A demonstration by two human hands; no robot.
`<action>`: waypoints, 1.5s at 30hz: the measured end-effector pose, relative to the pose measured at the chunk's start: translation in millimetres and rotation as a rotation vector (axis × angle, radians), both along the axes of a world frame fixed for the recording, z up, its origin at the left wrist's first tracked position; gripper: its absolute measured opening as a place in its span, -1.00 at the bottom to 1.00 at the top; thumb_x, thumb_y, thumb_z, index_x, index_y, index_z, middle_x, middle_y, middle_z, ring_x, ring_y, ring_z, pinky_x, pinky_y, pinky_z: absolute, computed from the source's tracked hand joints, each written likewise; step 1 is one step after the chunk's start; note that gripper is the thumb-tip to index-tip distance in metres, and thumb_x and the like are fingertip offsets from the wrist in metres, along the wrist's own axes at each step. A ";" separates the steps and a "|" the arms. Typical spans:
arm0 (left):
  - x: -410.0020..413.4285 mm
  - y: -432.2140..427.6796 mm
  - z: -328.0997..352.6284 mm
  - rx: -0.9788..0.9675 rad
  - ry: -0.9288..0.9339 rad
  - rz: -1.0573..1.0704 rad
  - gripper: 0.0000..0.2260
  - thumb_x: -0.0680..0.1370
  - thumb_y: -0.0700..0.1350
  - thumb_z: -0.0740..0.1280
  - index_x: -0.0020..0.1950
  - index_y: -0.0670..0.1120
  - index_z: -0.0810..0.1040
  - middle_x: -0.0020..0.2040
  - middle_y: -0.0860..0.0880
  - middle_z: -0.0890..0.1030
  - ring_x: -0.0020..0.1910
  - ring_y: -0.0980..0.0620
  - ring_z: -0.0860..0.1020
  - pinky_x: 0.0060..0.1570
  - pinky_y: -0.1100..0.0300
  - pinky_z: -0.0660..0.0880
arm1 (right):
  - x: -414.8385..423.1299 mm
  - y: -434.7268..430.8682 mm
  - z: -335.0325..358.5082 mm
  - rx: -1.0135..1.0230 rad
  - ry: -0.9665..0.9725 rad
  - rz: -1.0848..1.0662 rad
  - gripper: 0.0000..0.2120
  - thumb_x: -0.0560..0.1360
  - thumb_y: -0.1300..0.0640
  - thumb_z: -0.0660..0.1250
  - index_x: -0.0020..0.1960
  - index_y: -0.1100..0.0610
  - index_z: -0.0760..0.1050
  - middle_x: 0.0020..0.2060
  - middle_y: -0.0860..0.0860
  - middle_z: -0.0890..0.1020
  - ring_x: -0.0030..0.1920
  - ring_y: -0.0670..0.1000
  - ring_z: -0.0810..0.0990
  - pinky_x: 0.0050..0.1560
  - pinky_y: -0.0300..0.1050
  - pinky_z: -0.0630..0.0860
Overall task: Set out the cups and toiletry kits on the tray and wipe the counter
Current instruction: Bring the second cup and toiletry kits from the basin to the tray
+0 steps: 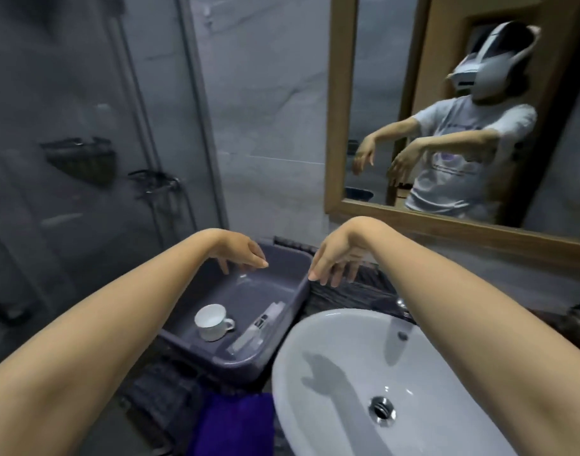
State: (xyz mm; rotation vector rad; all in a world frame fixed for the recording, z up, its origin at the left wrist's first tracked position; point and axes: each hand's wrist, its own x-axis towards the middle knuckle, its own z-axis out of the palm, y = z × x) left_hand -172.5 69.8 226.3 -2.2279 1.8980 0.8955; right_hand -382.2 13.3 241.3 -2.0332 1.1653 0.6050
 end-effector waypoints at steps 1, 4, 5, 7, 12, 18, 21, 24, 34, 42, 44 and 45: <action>15.3 2.6 -3.6 0.008 -0.014 0.018 -0.65 0.55 0.07 0.23 0.30 0.00 0.44 0.16 -0.02 0.54 0.08 0.04 0.51 0.11 -0.01 0.52 | 16.5 -0.9 -3.3 -0.001 -0.001 0.007 -0.53 0.53 -0.01 0.29 0.39 0.12 0.36 0.31 0.09 0.50 0.20 0.09 0.53 0.27 0.09 0.43; 57.5 7.2 -20.1 0.046 -0.050 0.037 -0.57 0.55 0.10 0.21 0.38 -0.02 0.37 0.32 -0.04 0.45 0.26 -0.02 0.44 0.25 -0.03 0.45 | 65.4 -5.8 -20.0 0.002 0.006 0.010 -0.49 0.52 -0.05 0.29 0.42 0.08 0.32 0.38 0.08 0.44 0.35 0.08 0.43 0.33 0.07 0.39; 68.6 7.1 -27.6 0.044 -0.081 0.030 -0.51 0.54 0.13 0.20 0.42 -0.03 0.30 0.41 -0.04 0.38 0.35 -0.04 0.38 0.33 -0.01 0.37 | 78.7 -6.4 -26.2 -0.003 0.010 0.012 -0.45 0.52 -0.07 0.29 0.45 0.06 0.28 0.42 0.06 0.38 0.40 0.07 0.37 0.38 0.08 0.35; 82.9 5.5 -44.7 -0.001 -0.152 0.011 -0.40 0.54 0.18 0.16 0.49 -0.09 0.15 0.52 -0.04 0.20 0.47 -0.02 0.21 0.45 0.06 0.15 | 98.5 -8.4 -39.6 -0.032 0.020 0.027 -0.34 0.50 -0.15 0.28 0.51 0.03 0.15 0.51 0.02 0.22 0.49 0.07 0.21 0.45 0.08 0.26; 114.8 -0.1 -107.3 -0.162 -0.062 0.021 -0.33 0.55 0.11 0.20 0.51 -0.17 -0.02 0.55 -0.15 -0.01 0.53 -0.09 -0.01 0.48 0.09 -0.03 | 146.8 -16.1 -100.4 -0.246 0.118 0.118 -0.03 0.38 -0.41 0.21 0.54 -0.03 -0.20 0.56 -0.01 -0.11 0.55 0.11 -0.01 0.49 0.15 0.08; 141.9 -5.3 -186.9 -0.145 -0.028 0.019 -0.16 0.46 0.23 0.27 0.52 -0.08 -0.12 0.56 -0.09 -0.11 0.53 -0.08 -0.13 0.48 -0.11 0.03 | 164.9 -21.0 -188.9 -0.325 0.065 0.064 0.05 0.35 -0.38 0.29 0.53 -0.02 -0.28 0.53 0.02 -0.29 0.53 0.17 -0.26 0.51 0.23 -0.14; 146.4 -5.4 -206.0 -0.072 0.015 -0.038 -0.09 0.41 0.25 0.33 0.52 -0.10 -0.13 0.56 -0.11 -0.11 0.53 -0.09 -0.15 0.49 -0.07 -0.02 | 164.8 -24.0 -211.1 -0.289 0.103 0.045 0.05 0.36 -0.32 0.33 0.54 -0.01 -0.27 0.53 0.04 -0.29 0.53 0.19 -0.26 0.50 0.21 -0.16; 146.7 -5.8 -204.3 -0.032 0.015 -0.110 -0.05 0.39 0.17 0.40 0.52 -0.14 -0.12 0.55 -0.15 -0.12 0.52 -0.11 -0.16 0.49 0.05 -0.09 | 164.7 -28.0 -215.9 -0.296 0.124 0.077 0.05 0.35 -0.29 0.37 0.54 -0.01 -0.24 0.54 0.04 -0.26 0.53 0.21 -0.23 0.50 0.25 -0.12; 162.1 -12.0 -224.3 -0.097 0.031 -0.092 -0.03 0.29 -0.01 0.54 0.50 -0.14 0.00 0.53 -0.09 0.08 0.50 -0.09 0.06 0.46 0.12 0.11 | 183.0 -49.1 -255.9 -0.245 0.209 0.316 0.11 0.25 -0.11 0.54 0.54 -0.07 -0.14 0.55 -0.07 -0.16 0.55 0.10 -0.15 0.51 0.17 -0.01; 165.4 -19.0 -227.5 -0.164 0.006 -0.051 -0.18 0.28 0.00 0.52 0.43 -0.10 0.21 0.39 -0.08 0.35 0.35 -0.10 0.35 0.29 0.11 0.35 | 183.3 -47.2 -260.4 -0.330 0.108 0.324 -0.21 0.22 -0.08 0.56 0.33 -0.02 0.26 0.31 -0.01 0.28 0.30 0.10 0.26 0.26 0.09 0.39; 165.9 -19.6 -226.6 -0.156 0.016 -0.043 -0.17 0.28 0.00 0.53 0.44 -0.09 0.21 0.39 -0.09 0.36 0.34 -0.10 0.36 0.29 0.11 0.35 | 182.7 -47.5 -259.3 -0.349 0.142 0.364 -0.32 0.24 -0.12 0.54 0.24 0.00 0.31 0.26 0.00 0.32 0.27 0.10 0.27 0.23 0.07 0.40; 165.9 -19.8 -226.0 -0.153 0.021 -0.040 -0.17 0.27 0.00 0.54 0.44 -0.09 0.21 0.38 -0.09 0.37 0.34 -0.10 0.36 0.29 0.11 0.35 | 182.5 -47.9 -258.8 -0.353 0.156 0.376 -0.34 0.25 -0.14 0.52 0.22 0.01 0.32 0.24 0.00 0.34 0.26 0.10 0.28 0.24 0.06 0.38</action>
